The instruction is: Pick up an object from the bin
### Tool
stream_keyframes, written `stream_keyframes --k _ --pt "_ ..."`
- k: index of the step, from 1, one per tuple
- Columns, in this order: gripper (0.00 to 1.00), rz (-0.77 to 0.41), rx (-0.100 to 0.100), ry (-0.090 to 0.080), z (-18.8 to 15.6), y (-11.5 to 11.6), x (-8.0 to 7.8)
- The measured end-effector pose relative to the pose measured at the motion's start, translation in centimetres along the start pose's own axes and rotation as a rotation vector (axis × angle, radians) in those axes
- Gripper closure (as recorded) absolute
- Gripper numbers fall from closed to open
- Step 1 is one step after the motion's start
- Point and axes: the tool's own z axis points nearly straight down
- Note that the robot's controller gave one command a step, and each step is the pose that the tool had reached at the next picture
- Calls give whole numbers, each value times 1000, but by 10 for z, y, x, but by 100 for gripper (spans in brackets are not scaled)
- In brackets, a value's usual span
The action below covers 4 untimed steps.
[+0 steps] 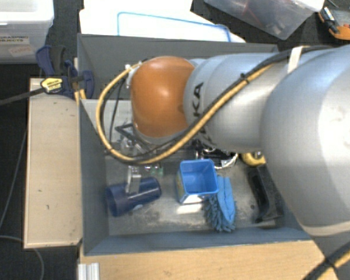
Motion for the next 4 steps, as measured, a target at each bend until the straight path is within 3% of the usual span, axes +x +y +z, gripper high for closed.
stream_keyframes --k 1,2,3,4 --pt "0 6 -2 -7 -4 -1 -2" --pt "0 -94 -1 -5 76 -4 40" --pt "0 -101 -6 -19 39 0 51" --pt "0 -220 -1 -6 45 -1 -3"
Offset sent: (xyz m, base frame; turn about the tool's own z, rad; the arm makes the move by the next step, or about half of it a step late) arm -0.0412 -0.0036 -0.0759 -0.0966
